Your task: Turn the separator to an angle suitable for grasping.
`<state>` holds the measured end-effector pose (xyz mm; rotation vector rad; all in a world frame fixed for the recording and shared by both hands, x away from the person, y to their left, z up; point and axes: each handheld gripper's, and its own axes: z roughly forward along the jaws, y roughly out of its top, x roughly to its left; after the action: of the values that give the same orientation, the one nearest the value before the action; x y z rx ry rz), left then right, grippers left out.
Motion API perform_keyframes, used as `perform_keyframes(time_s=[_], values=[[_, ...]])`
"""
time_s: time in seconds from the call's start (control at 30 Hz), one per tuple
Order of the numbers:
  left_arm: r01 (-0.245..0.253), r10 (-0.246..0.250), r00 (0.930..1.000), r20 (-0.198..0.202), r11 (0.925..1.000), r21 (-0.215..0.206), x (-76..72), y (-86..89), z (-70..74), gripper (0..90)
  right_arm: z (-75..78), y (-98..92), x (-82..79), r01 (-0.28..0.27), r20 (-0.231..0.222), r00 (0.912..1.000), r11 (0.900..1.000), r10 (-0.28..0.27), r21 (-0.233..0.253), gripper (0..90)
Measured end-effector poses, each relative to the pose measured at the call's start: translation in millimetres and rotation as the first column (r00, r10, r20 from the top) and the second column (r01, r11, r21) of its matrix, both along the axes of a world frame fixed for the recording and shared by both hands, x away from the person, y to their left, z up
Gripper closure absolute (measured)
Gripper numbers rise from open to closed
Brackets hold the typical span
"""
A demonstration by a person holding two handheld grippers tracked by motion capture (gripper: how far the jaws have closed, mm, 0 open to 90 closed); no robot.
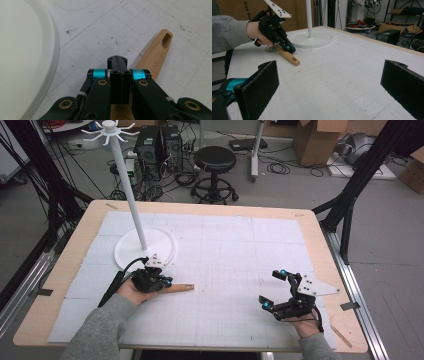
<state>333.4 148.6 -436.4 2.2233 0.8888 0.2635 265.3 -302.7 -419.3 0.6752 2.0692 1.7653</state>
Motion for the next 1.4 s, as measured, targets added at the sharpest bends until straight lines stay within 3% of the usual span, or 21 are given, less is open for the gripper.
perform_keyframes(time_s=[0.3, 0.43, 0.63, 0.9, 1.1, 1.17, 1.3, 1.33, 1.4], values=[[0.007, -0.007, 0.9992, 0.038, 1.0000, 0.003, -0.9, -0.6, -0.5, 89.6, -0.1, 0.1, -0.1, -0.001, -0.004, 1.0000, 1.000, 0.001, -0.002, 0.8], [0.006, -0.003, 0.9974, 0.072, 0.9992, -0.040, -3.2, 4.5, 7.7, 88.7, -0.2, -0.3, 0.7, 0.000, 0.002, 1.0000, 1.000, 0.000, -0.002, 0.8], [0.029, -0.021, 0.9962, 0.084, 0.9950, -0.095, -10.6, 13.6, 19.4, 82.7, -0.7, 0.9, 1.0, -0.005, -0.006, 1.0000, 1.000, 0.005, -0.006, 0.8], [0.059, -0.046, 0.9928, 0.111, 0.9906, -0.123, -22.0, 18.3, 30.5, 66.2, -1.5, 1.1, 3.3, -0.019, -0.006, 0.9998, 1.000, 0.019, 0.001, 0.8], [0.099, -0.068, 0.9839, 0.166, 0.9775, -0.187, -29.9, 24.9, 38.6, 43.1, -3.2, 3.1, 7.9, -0.030, -0.011, 0.9995, 1.000, 0.030, 0.008, 0.8], [0.083, -0.057, 0.9870, 0.150, 0.9818, -0.171, -30.8, 26.2, 40.4, 40.5, -3.2, 3.2, 8.0, -0.028, -0.015, 0.9995, 1.000, 0.028, 0.009, 0.8], [0.126, -0.092, 0.9772, 0.191, 0.9768, -0.174, -34.7, 29.8, 41.4, 30.9, -3.2, 4.1, 8.7, -0.027, -0.009, 0.9996, 1.000, 0.027, 0.002, 0.8], [0.117, -0.082, 0.9744, 0.209, 0.9802, -0.160, -35.3, 30.2, 41.6, 28.6, -3.2, 4.5, 8.2, -0.027, -0.014, 0.9995, 1.000, 0.027, 0.000, 0.8], [0.092, -0.062, 0.9779, 0.200, 0.9854, -0.143, -35.2, 30.9, 41.1, 25.8, -3.1, 5.4, 8.8, -0.025, -0.008, 0.9997, 1.000, 0.025, -0.002, 0.8]])
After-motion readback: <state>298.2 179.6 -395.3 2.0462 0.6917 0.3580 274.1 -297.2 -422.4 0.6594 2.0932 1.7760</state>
